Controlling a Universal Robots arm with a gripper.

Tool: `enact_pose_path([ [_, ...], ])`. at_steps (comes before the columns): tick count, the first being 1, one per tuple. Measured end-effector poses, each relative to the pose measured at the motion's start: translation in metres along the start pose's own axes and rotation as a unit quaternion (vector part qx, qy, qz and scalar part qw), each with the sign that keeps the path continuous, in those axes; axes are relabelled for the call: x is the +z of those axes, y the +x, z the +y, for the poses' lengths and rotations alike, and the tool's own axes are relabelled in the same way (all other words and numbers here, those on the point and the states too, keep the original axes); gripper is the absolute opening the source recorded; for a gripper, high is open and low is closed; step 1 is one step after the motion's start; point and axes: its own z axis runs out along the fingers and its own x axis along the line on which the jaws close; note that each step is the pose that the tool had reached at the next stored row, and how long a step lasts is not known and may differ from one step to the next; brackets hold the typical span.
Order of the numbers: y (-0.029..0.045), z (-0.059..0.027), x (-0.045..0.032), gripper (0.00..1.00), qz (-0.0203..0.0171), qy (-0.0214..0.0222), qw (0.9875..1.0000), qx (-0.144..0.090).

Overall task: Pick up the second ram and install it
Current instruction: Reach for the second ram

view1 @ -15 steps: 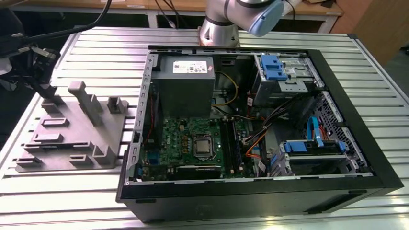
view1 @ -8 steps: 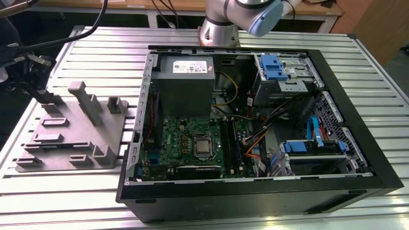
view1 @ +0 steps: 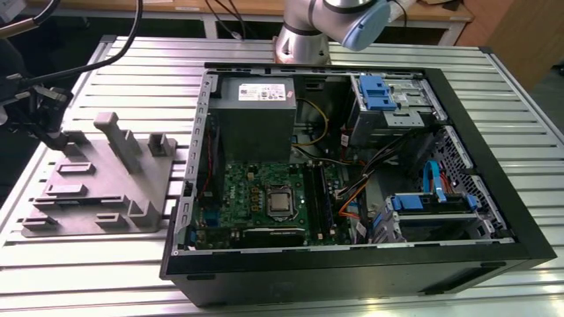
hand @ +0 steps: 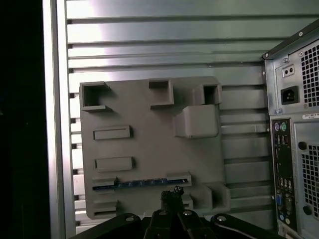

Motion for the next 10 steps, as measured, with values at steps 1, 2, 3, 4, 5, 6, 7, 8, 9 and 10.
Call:
enact_pose_path([
  [1,0.0009,-0.0005,0.0015,0.1,0.0,0.0,1.0,0.0],
  [2,0.0015,-0.0008,0.0027,0.1,0.0001,0.0,1.0,0.0],
  [3,0.0023,-0.0012,0.0039,0.1,0.0001,0.0001,1.0,0.0],
  [4,0.003,-0.0016,0.0054,0.1,0.0001,0.0001,1.0,0.0],
  [5,0.0036,-0.0019,0.0067,0.1,0.0001,0.0,1.0,0.0],
  [6,0.004,-0.0022,0.0081,0.1,0.0002,0.0,1.0,0.0],
  [7,0.0044,-0.0025,0.0095,0.1,0.0003,0.0001,1.0,0.0],
  [8,0.0049,-0.0028,0.0109,0.1,0.0004,0.0001,1.0,0.0],
  [9,0.0053,-0.0031,0.0122,0.1,0.0004,0.0001,1.0,0.0],
  [10,0.0057,-0.0033,0.0136,0.1,0.0005,0.0001,1.0,0.0],
])
